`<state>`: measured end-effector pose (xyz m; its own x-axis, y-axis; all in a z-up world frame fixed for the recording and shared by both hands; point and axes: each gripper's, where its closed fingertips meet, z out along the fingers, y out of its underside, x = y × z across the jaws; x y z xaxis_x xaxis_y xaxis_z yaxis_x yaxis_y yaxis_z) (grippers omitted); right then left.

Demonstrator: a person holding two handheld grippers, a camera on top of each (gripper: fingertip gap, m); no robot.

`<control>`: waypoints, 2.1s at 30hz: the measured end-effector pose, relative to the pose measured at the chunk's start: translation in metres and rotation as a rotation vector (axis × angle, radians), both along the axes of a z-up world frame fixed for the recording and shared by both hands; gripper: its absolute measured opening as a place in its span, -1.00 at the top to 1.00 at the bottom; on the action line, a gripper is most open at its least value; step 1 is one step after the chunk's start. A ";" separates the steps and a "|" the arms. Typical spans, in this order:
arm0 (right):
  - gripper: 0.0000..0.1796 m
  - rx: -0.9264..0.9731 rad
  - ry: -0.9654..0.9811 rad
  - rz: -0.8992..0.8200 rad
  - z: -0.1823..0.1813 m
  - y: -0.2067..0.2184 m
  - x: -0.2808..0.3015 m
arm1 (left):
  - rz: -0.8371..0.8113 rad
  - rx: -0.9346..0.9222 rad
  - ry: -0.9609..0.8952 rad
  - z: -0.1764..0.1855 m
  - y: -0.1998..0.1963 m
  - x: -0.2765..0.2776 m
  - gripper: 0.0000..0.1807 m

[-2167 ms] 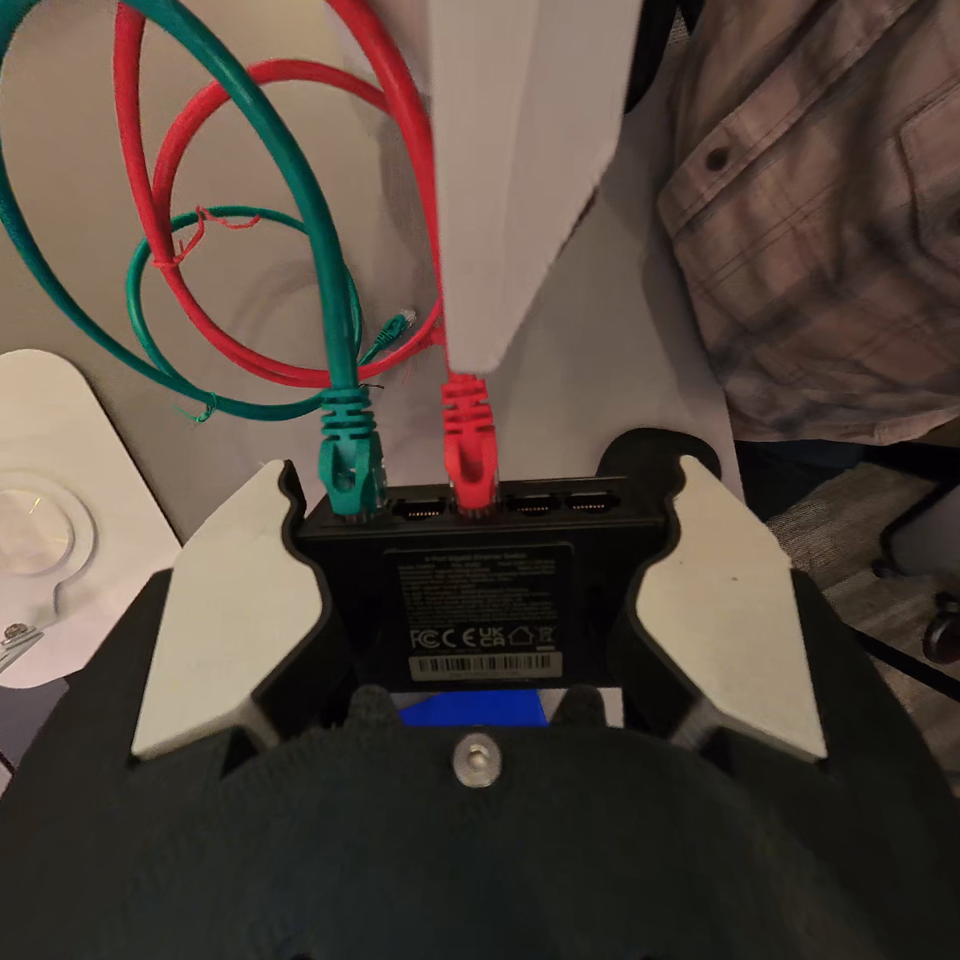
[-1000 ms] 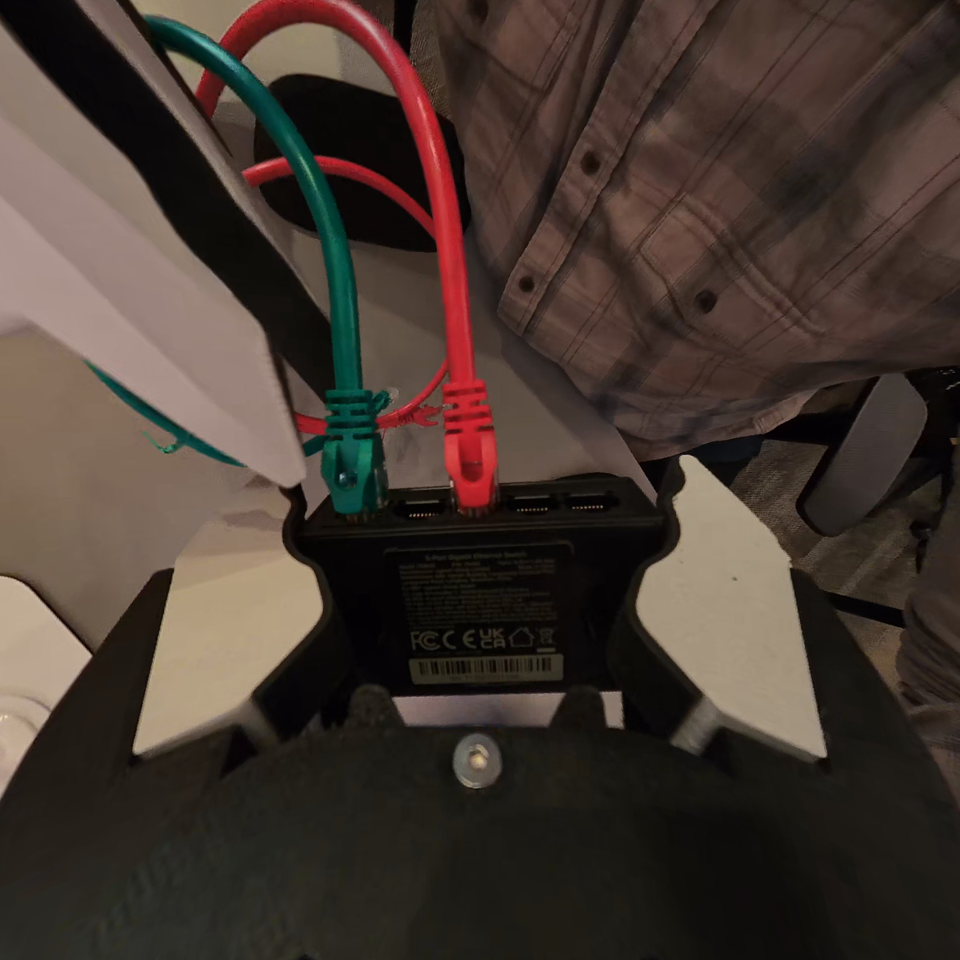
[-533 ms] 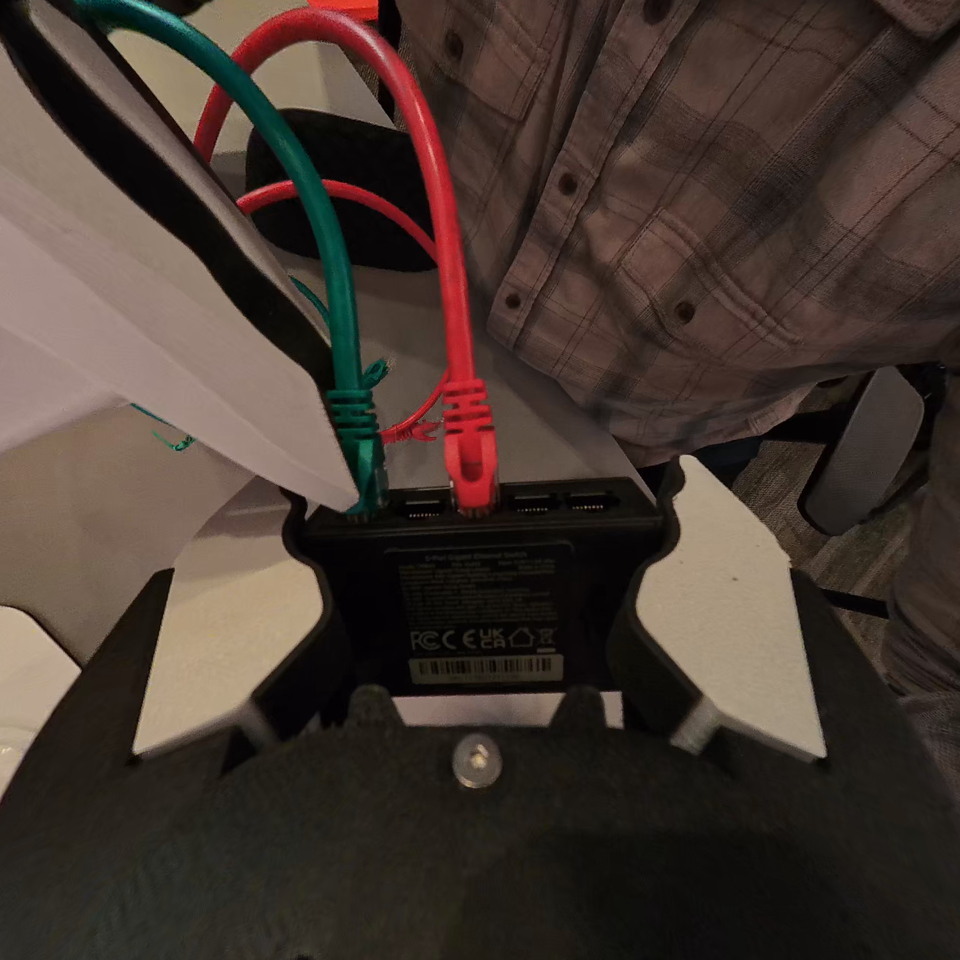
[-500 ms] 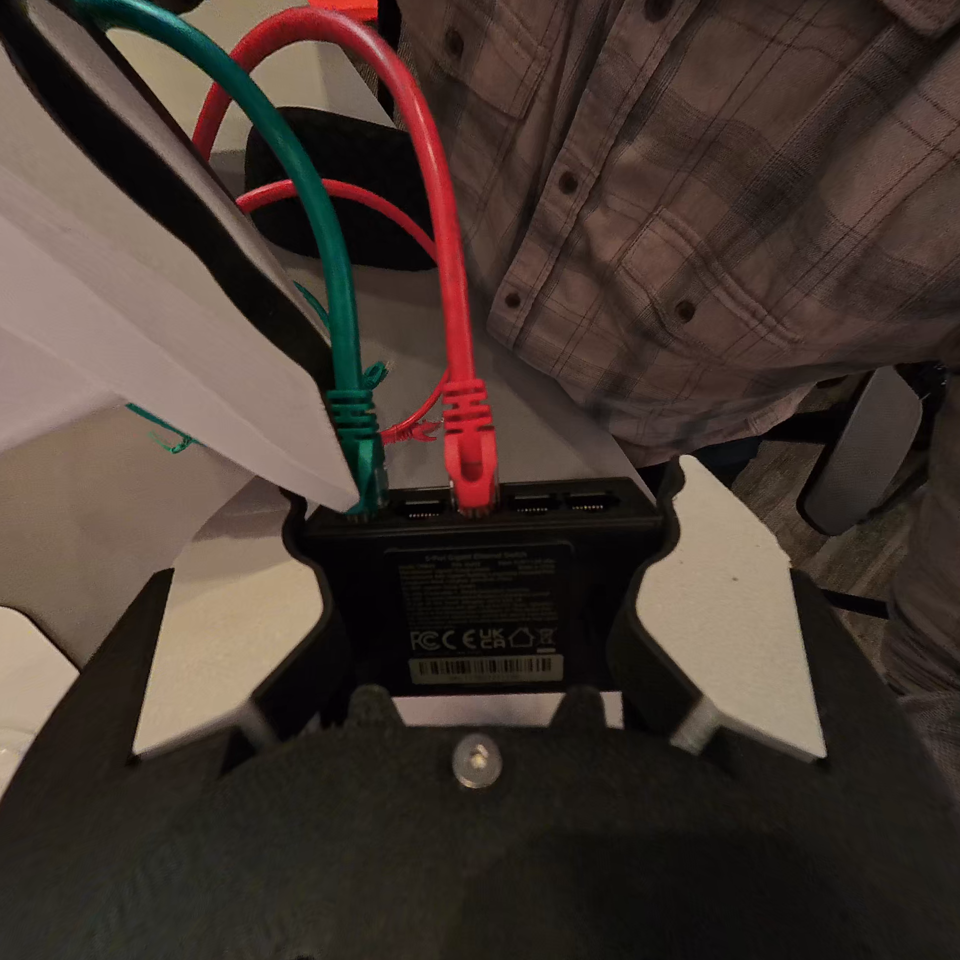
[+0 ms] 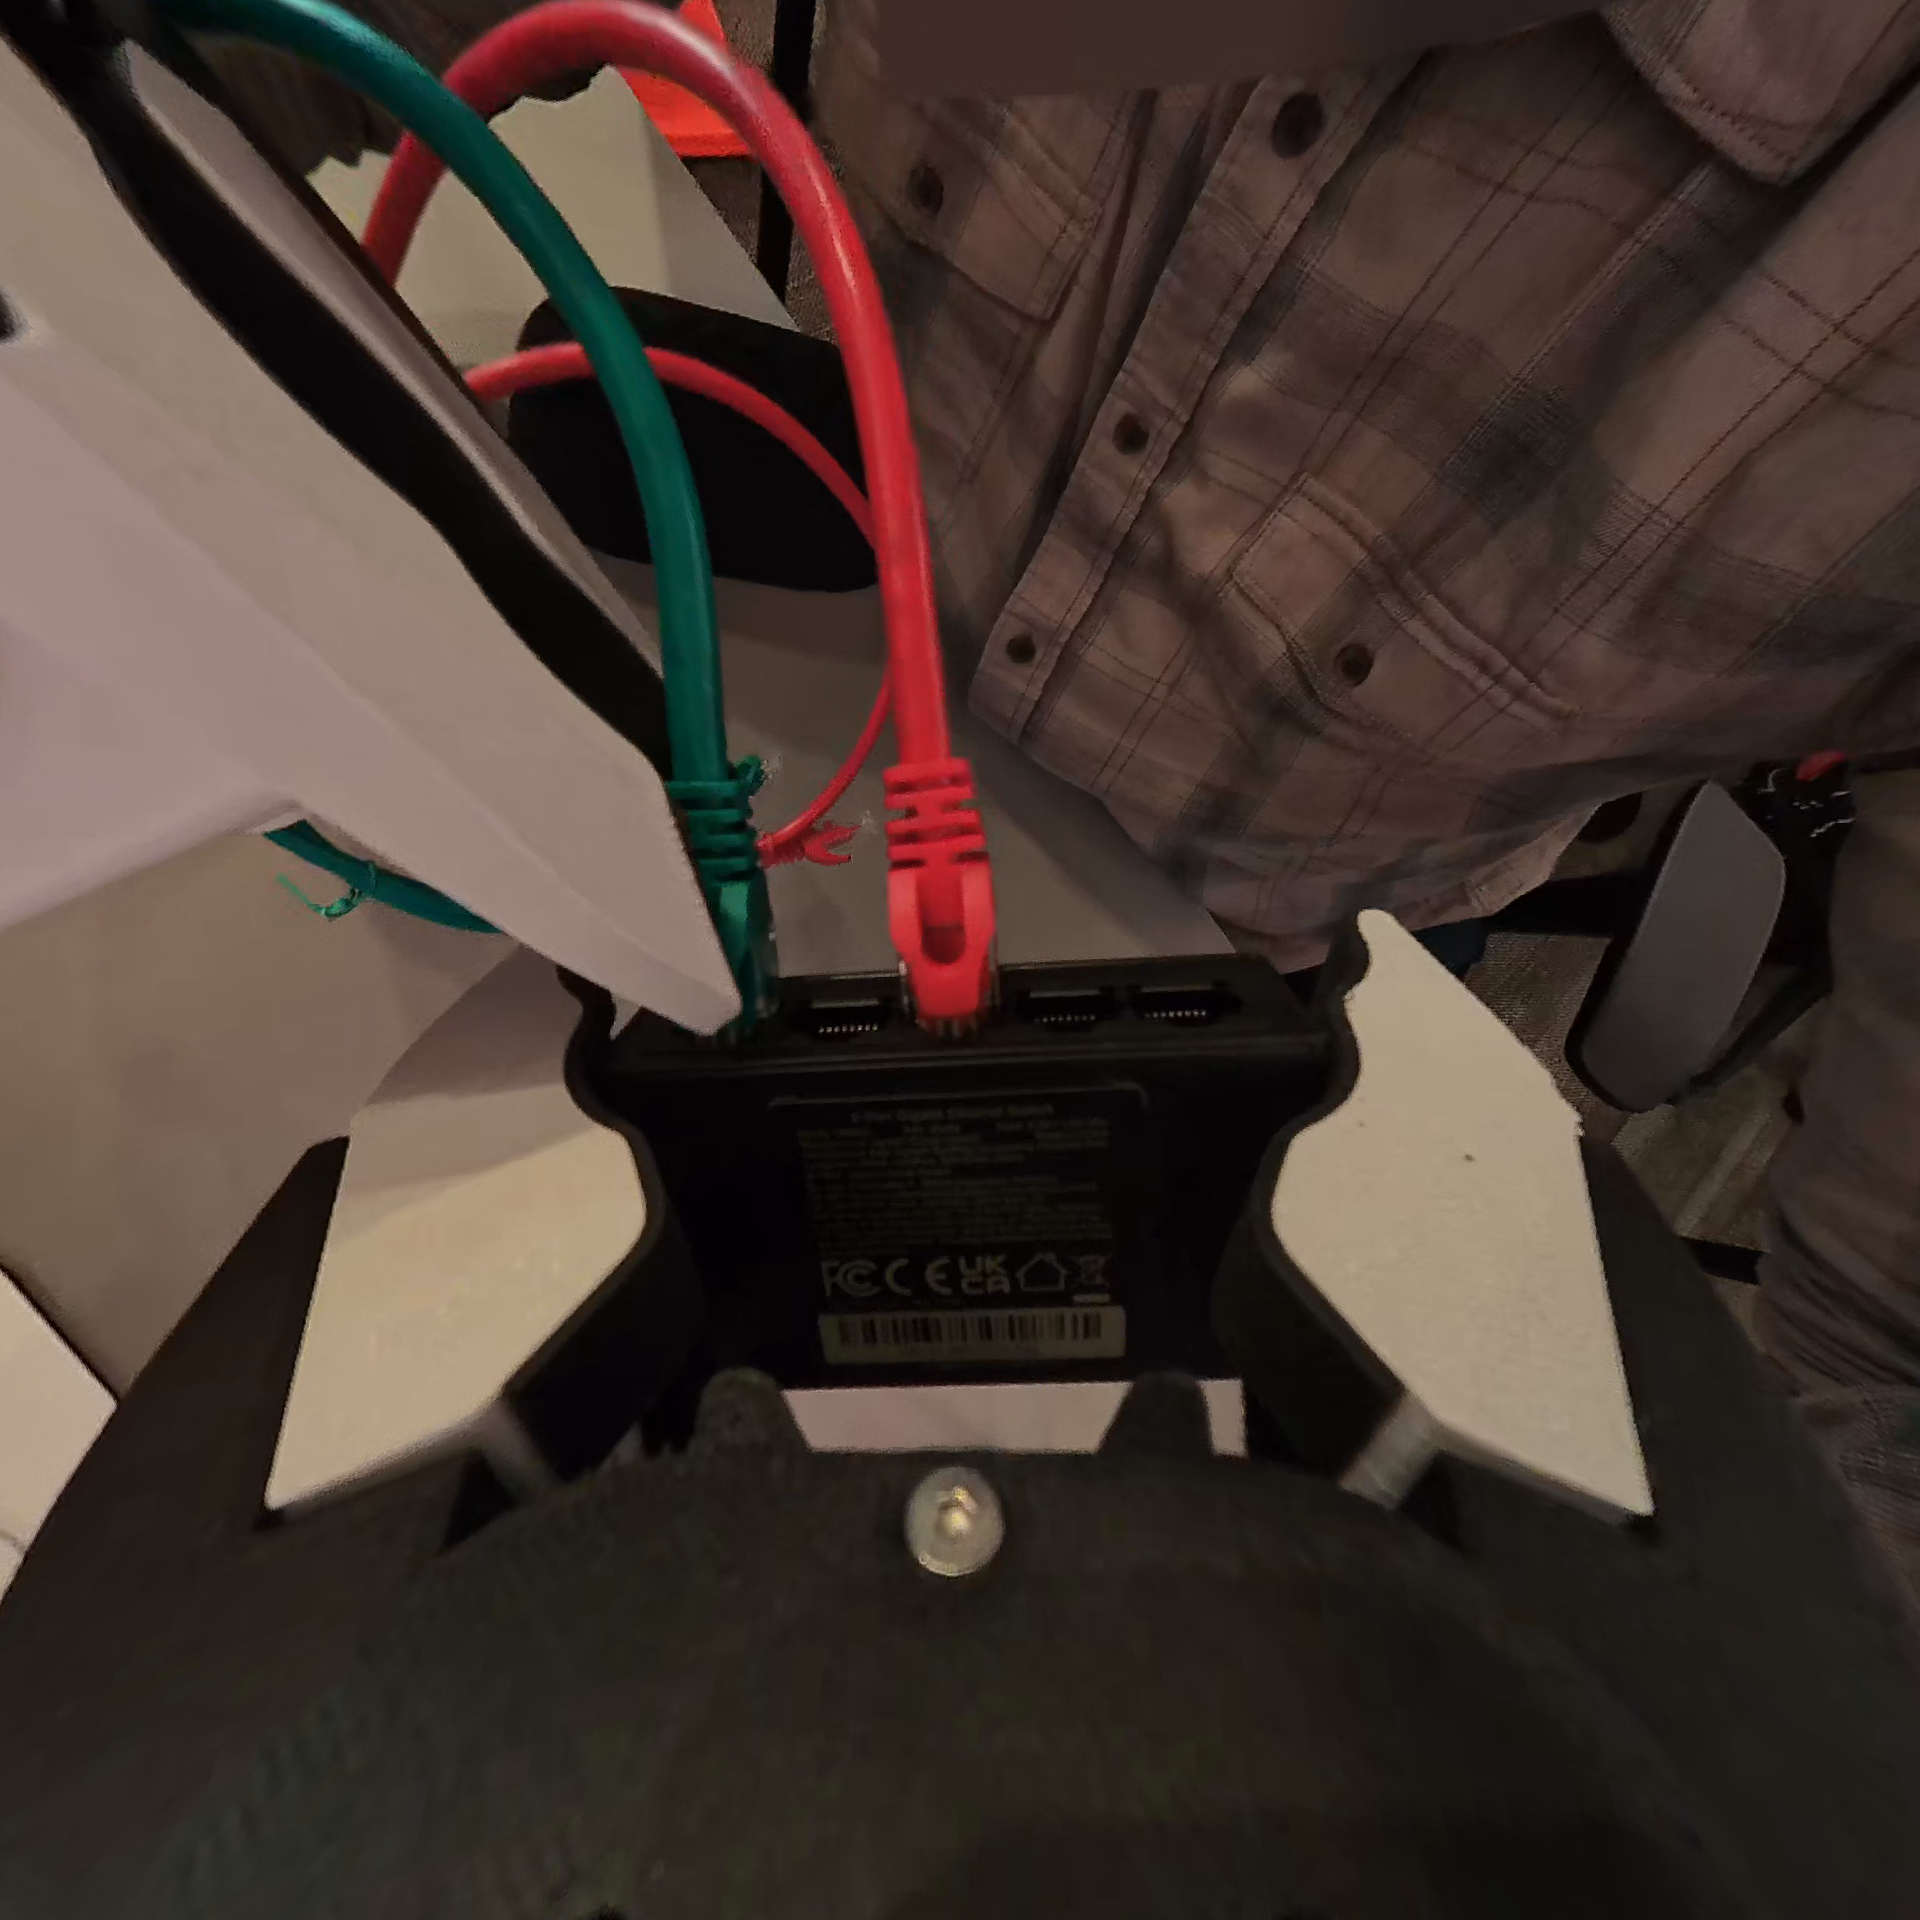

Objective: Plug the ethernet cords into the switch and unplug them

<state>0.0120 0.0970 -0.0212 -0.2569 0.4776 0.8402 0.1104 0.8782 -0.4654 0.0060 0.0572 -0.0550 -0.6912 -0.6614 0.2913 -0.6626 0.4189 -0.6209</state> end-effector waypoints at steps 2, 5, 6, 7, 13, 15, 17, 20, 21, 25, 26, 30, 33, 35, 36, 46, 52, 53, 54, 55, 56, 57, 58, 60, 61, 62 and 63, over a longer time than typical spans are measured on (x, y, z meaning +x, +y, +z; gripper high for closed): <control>0.83 0.001 -0.005 -0.002 0.000 0.002 0.001 | 0.001 0.003 -0.002 0.000 0.002 0.001 -0.40; 0.85 0.014 -0.022 -0.026 0.001 0.006 0.001 | 0.003 -0.007 -0.011 0.000 0.006 0.000 -0.40; 0.86 0.029 -0.030 -0.041 0.000 0.009 0.000 | 0.008 -0.002 -0.009 0.000 0.008 -0.001 -0.40; 0.86 0.044 -0.039 -0.057 -0.001 0.011 0.000 | 0.011 0.000 -0.010 -0.001 0.011 -0.002 -0.40; 0.87 0.100 -0.062 -0.096 -0.007 0.017 -0.003 | 0.038 0.029 -0.015 -0.008 0.018 -0.003 -0.40; 0.87 0.110 -0.067 -0.101 -0.011 0.016 -0.003 | 0.041 0.037 -0.010 -0.014 0.017 -0.004 -0.40; 0.86 0.119 -0.070 -0.111 -0.014 0.014 -0.003 | 0.048 0.037 -0.007 -0.018 0.015 -0.004 -0.40; 0.87 0.146 -0.093 -0.127 -0.021 0.012 -0.004 | 0.049 0.043 0.004 -0.026 0.013 -0.006 -0.40; 0.87 0.156 -0.099 -0.131 -0.023 0.012 -0.005 | 0.057 0.053 0.011 -0.029 0.015 -0.007 -0.40; 0.86 0.186 -0.105 -0.127 -0.025 0.010 -0.013 | 0.081 0.091 0.027 -0.033 0.015 -0.015 -0.40; 0.86 0.197 -0.111 -0.126 -0.024 0.010 -0.015 | 0.089 0.092 0.029 -0.032 0.015 -0.016 -0.40; 0.86 0.223 -0.082 -0.120 -0.018 0.007 -0.022 | 0.102 0.105 0.032 -0.027 0.012 -0.024 -0.40; 0.83 0.229 -0.069 -0.121 -0.016 0.007 -0.025 | 0.100 0.115 0.042 -0.024 0.009 -0.027 -0.40; 0.82 0.206 -0.056 -0.101 -0.013 0.004 -0.026 | 0.093 0.122 0.052 -0.023 0.007 -0.029 -0.40; 0.80 0.203 -0.057 -0.098 -0.013 0.003 -0.026 | 0.092 0.124 0.055 -0.023 0.007 -0.029 -0.40; 0.83 0.190 -0.048 -0.065 -0.006 0.001 -0.025 | 0.090 0.130 0.063 -0.016 0.007 -0.032 -0.40; 0.83 0.189 -0.046 -0.061 -0.006 0.000 -0.025 | 0.085 0.143 0.076 -0.015 0.007 -0.030 -0.40; 0.84 0.189 -0.048 -0.060 -0.005 0.000 -0.025 | 0.084 0.141 0.075 -0.015 0.007 -0.030 -0.40; 0.84 0.190 -0.051 -0.058 -0.005 0.000 -0.025 | 0.082 0.139 0.074 -0.014 0.007 -0.030 -0.40; 0.84 0.194 -0.053 -0.056 -0.005 0.000 -0.024 | 0.081 0.139 0.074 -0.014 0.006 -0.030 -0.40; 0.85 0.196 -0.055 -0.057 -0.005 0.000 -0.024 | 0.081 0.139 0.073 -0.013 0.006 -0.029 -0.40; 0.85 0.197 -0.052 -0.059 -0.004 0.000 -0.024 | 0.080 0.139 0.071 -0.013 0.006 -0.029 -0.40; 0.85 0.200 -0.051 -0.062 -0.003 0.000 -0.024 | 0.081 0.138 0.071 -0.012 0.006 -0.029 -0.40; 0.85 0.210 -0.054 -0.068 -0.004 0.001 -0.025 | 0.080 0.138 0.073 -0.012 0.006 -0.030 -0.40; 0.83 0.200 -0.055 -0.067 -0.003 0.000 -0.025 | 0.082 0.136 0.071 -0.011 0.006 -0.029 -0.40; 0.79 0.196 -0.057 -0.064 -0.004 0.000 -0.026 | 0.086 0.139 0.070 -0.011 0.007 -0.028 -0.40; 0.78 0.194 -0.057 -0.065 -0.005 0.000 -0.027 | 0.085 0.142 0.070 -0.010 0.007 -0.028 -0.40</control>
